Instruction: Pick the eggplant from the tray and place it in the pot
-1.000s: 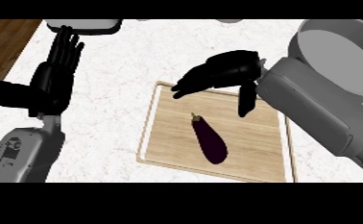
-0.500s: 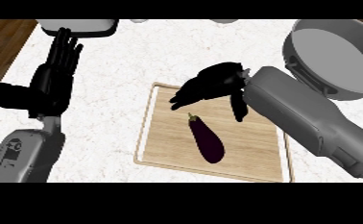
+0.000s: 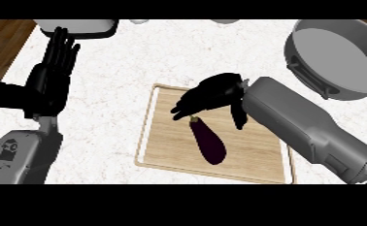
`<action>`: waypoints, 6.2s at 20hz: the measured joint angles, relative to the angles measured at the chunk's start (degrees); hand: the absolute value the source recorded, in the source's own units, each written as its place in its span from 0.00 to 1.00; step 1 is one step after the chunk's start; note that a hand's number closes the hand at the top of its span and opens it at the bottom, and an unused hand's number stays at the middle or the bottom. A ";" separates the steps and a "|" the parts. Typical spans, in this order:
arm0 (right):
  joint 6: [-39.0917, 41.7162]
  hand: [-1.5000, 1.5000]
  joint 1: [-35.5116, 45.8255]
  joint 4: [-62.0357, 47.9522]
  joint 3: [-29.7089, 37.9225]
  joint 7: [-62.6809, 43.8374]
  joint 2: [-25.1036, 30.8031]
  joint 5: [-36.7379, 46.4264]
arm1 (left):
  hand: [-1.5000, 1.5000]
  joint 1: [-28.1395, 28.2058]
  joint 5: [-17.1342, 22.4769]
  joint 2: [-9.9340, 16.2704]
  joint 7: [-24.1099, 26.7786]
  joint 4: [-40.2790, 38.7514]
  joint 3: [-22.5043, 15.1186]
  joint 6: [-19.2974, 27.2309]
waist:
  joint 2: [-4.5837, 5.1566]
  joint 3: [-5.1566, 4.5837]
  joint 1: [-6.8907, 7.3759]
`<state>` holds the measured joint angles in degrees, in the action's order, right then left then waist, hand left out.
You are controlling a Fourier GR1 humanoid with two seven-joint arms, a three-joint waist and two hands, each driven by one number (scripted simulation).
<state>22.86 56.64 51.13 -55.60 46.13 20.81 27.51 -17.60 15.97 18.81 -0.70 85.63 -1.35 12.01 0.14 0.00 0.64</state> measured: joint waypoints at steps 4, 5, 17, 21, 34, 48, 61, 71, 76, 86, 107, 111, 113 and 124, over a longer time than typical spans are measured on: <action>-0.57 0.00 -0.71 -0.69 0.62 -1.38 -2.20 2.63 | 0.50 0.92 -0.59 -0.66 0.51 -0.08 0.37 -0.53 | -0.07 0.00 -0.14; -1.20 0.00 -1.31 -1.25 0.44 -1.28 -2.39 3.75 | 0.50 0.77 -0.86 -0.71 -0.48 0.64 0.25 -0.24 | -0.09 0.00 -0.14; -3.84 0.00 -6.43 -6.74 2.93 -0.44 -9.22 12.68 | 0.50 0.93 -2.28 -1.84 -1.34 1.42 1.88 -1.77 | -0.06 0.00 -0.20; -4.09 0.00 -6.77 -8.46 3.71 0.26 -11.21 15.25 | 0.50 1.65 -3.05 -2.58 -0.03 1.03 2.30 -2.11 | -0.30 -0.11 -0.11; -9.67 1.00 -9.80 -3.82 3.03 5.96 -12.29 21.18 | 0.50 1.62 -4.04 -3.69 -0.15 1.12 2.84 -2.38 | -1.12 -0.25 -0.40; -11.05 1.00 -11.77 0.83 21.10 -9.82 -11.09 19.13 | 0.50 1.58 -4.27 -3.38 -1.15 1.17 4.60 -3.31 | -0.38 -0.08 -1.48; -38.86 1.00 -1.35 -7.95 45.22 -65.19 -8.39 25.63 | 0.50 1.76 -4.51 -3.60 -1.26 1.60 4.44 -3.00 | -0.54 -0.27 -1.53; -52.02 1.00 7.28 -14.79 47.91 -97.17 -4.49 43.56 | 0.50 1.00 -5.05 -3.89 -1.28 1.57 3.83 -3.50 | 0.01 -0.11 0.11; -51.50 1.00 6.18 -16.95 50.74 -98.61 -0.96 44.26 | 0.50 1.38 -5.38 -4.48 -0.51 1.18 4.07 -3.57 | -0.03 -0.05 -0.18; -54.41 1.00 -3.40 -14.75 57.99 -88.89 8.14 37.84 | 0.50 1.66 -5.55 -4.69 -1.12 1.80 4.98 -4.31 | -0.08 0.02 -0.52; -55.21 0.00 -6.33 -37.02 76.07 -58.88 15.70 19.62 | 0.50 0.82 -6.83 -6.71 -1.39 2.99 4.06 -4.84 | 0.91 0.26 1.80; -52.88 0.00 -6.68 -38.05 78.15 -52.09 15.22 16.93 | 0.50 -0.19 -6.88 -6.79 -0.79 1.39 4.33 -5.20 | 1.12 0.29 1.92; -52.92 0.00 -6.78 -37.68 79.42 -48.41 15.59 15.49 | 0.50 -0.63 -6.50 -6.48 -1.12 1.25 4.66 -5.65 | 1.12 0.30 1.97; -56.27 0.00 -5.95 -33.83 92.08 -35.80 14.12 1.30 | 0.50 -0.54 -7.18 -6.77 -0.86 0.24 5.04 -5.29 | 0.74 0.22 1.18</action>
<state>-33.41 50.69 17.31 36.48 10.33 34.93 28.81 -18.15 8.80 12.04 -1.56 85.88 3.69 6.72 0.88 0.22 1.82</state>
